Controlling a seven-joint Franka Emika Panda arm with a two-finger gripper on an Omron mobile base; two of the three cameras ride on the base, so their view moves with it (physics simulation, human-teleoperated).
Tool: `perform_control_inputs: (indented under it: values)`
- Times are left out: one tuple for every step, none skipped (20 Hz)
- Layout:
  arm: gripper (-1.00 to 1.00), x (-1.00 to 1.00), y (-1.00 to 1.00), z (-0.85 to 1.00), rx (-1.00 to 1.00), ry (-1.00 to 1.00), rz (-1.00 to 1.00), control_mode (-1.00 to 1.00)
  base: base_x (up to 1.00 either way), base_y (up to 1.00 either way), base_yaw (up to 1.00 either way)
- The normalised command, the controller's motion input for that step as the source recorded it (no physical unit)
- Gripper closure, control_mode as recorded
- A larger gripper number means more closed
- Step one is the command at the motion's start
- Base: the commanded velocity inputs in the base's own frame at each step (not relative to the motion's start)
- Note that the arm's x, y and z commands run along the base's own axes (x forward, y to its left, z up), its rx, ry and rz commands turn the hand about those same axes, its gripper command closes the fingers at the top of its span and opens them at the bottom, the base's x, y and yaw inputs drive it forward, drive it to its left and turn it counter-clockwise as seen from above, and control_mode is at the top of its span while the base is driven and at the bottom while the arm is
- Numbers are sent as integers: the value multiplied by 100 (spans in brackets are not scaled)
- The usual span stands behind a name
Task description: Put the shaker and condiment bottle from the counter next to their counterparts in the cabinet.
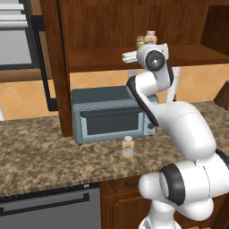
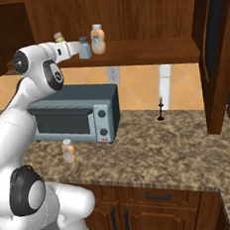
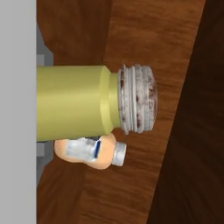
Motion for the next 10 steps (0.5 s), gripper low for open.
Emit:
perform_control_inputs:
  values:
    - [100,48,14,0,0,-1,-4,-100,0,0,0]
    - [100,43,14,0,0,-2,-5,-100,0,0,0]
    - [100,36,20,0,0,-2,-6,-100,0,0,0]
    - [100,29,26,0,0,-2,-8,-100,0,0,0]
    - [100,18,29,0,0,-2,-10,-100,0,0,0]
    - [100,14,29,0,0,-2,-11,-100,0,0,0]
    - [100,11,24,0,0,0,-11,-100,0,0,0]
    - [100,8,22,0,0,0,-12,-100,0,0,0]
    - [100,2,19,0,0,0,-13,-100,0,0,0]
    - [100,0,16,0,0,0,-13,-100,0,0,0]
